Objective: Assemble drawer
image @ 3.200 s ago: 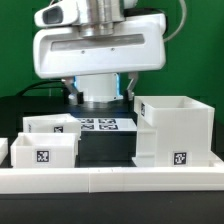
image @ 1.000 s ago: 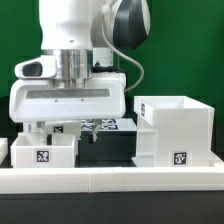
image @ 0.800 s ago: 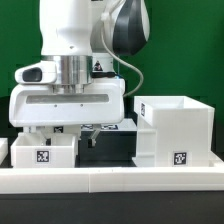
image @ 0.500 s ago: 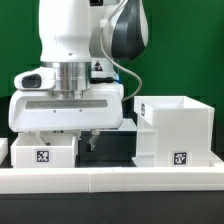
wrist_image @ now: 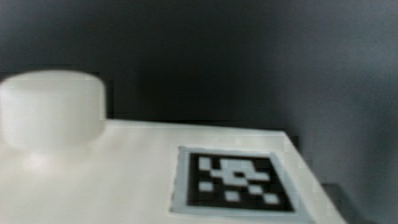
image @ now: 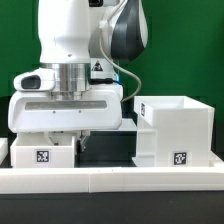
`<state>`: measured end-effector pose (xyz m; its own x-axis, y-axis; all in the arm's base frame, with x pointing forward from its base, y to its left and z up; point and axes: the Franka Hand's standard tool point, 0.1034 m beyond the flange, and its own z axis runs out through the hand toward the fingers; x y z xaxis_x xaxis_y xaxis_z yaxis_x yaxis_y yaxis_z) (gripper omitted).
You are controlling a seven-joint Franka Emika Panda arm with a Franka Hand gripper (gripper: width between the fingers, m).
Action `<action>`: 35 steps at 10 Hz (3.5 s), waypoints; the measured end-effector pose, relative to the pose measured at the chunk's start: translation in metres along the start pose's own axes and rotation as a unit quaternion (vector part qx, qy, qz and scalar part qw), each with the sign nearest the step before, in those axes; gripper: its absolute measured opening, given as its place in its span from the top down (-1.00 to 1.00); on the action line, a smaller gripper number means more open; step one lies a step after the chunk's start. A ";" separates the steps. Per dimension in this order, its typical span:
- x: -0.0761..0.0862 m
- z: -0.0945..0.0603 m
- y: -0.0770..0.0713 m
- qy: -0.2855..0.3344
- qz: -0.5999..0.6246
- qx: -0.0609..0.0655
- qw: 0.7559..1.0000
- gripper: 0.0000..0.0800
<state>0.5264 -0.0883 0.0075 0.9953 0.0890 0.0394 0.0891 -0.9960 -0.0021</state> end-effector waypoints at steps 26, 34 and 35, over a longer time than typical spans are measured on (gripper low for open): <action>-0.005 -0.017 -0.008 -0.022 -0.585 -0.032 0.810 0.90; 0.002 -0.015 -0.016 -0.047 -0.598 -0.005 0.800 0.90; 0.000 -0.011 -0.018 -0.049 -0.606 -0.001 0.794 0.90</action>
Offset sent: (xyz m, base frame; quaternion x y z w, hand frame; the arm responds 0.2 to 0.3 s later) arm 0.0000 0.0000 0.0000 0.0000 0.0000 0.0000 1.0000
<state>0.5241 -0.0701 0.0186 0.1779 0.9817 -0.0679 0.9835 -0.1796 -0.0203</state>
